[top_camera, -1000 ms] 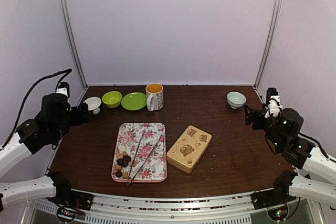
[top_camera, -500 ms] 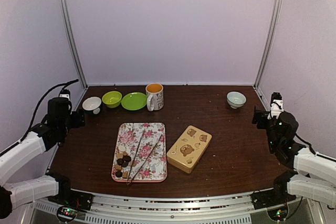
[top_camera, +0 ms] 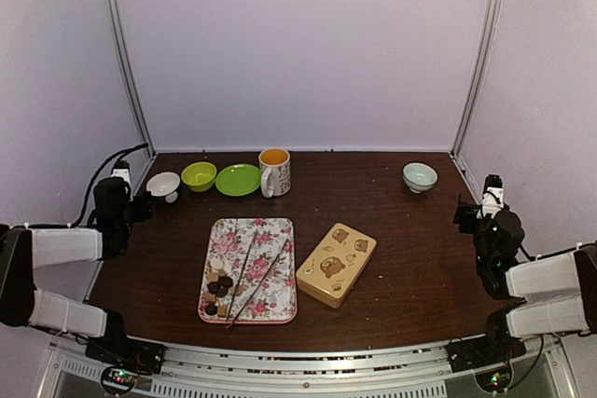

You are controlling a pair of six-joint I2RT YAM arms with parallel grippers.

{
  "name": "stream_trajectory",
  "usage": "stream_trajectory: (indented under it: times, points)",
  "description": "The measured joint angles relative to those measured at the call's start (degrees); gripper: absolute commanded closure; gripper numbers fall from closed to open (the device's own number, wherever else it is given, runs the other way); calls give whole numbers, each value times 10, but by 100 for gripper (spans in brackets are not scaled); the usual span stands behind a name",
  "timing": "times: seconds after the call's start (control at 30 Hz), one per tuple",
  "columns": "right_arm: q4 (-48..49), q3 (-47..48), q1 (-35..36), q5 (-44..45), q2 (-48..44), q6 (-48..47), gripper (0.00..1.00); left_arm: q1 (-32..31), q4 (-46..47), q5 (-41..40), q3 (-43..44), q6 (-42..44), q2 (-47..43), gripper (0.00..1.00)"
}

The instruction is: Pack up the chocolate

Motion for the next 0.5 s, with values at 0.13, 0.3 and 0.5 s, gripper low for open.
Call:
stream_trajectory:
  times: [0.13, 0.3, 0.5]
  points:
    - [44, 0, -18, -10, 35, 8, 15, 14, 66, 36, -3, 30, 45, 2]
    - [118, 0, -33, -46, 101, 15, 10, 33, 169, 106, -19, 44, 90, 2]
    - [110, 21, -45, -78, 131, 20, 0, 55, 235, 182, -44, 55, 111, 2]
